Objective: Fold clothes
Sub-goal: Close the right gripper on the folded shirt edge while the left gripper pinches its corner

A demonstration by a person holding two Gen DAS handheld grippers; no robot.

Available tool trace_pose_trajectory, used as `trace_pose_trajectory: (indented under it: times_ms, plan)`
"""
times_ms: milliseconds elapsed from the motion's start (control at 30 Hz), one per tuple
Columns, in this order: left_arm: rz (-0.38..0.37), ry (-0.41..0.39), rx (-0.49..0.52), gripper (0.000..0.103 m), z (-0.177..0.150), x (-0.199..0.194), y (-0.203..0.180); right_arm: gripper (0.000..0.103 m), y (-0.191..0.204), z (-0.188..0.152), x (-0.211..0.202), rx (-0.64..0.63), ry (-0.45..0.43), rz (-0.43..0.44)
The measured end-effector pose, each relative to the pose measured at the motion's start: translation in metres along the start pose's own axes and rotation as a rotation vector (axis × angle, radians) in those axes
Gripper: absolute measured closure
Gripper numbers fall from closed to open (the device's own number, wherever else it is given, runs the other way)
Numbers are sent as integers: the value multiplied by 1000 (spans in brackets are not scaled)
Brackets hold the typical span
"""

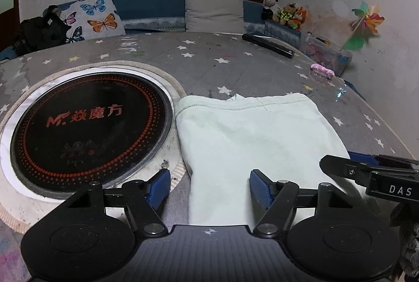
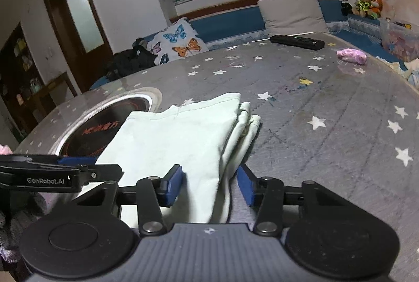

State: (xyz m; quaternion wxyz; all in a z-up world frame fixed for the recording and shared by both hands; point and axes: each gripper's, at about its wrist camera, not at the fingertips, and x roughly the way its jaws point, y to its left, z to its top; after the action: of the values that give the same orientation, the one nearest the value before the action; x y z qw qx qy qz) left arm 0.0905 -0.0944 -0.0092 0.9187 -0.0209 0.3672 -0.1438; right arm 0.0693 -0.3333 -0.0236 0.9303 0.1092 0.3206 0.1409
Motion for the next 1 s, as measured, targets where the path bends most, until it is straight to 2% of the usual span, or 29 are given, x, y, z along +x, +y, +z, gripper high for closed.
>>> trace_pose_trajectory:
  times_ms: [33,100,200,267,333,433,600,833,933,967,1000]
  plan:
    - [-2,1,1,34,1,1,0,57,0,0,0,5,-3,2]
    - [-4,1,0,36,2,2,1,68,-2,-1,0,24,-4,17]
    - [-11,5,-7,36,4,3,1,69,-2,-2,0,56,-5,30]
    - [-16,6,-6,41,5,3,1,69,-2,-2,-1,76,-7,23]
    - [-27,7,-12,53,6,3,2,69,-2,-3,-1,97,-13,15]
    - [-33,9,-22,63,7,4,5,69,-2,-5,-1,122,-24,7]
    - [-41,15,-35,63,8,3,4,70,1,-5,1,132,-26,6]
    - [-25,22,-18,51,8,4,-4,67,1,-5,2,162,-27,13]
    - [-14,20,-1,53,7,5,-8,67,0,-6,3,164,-28,25]
    - [-17,21,-2,55,7,5,-8,71,-1,-5,3,167,-26,30]
    - [-18,22,-5,64,7,6,-8,76,-2,-5,3,169,-25,35]
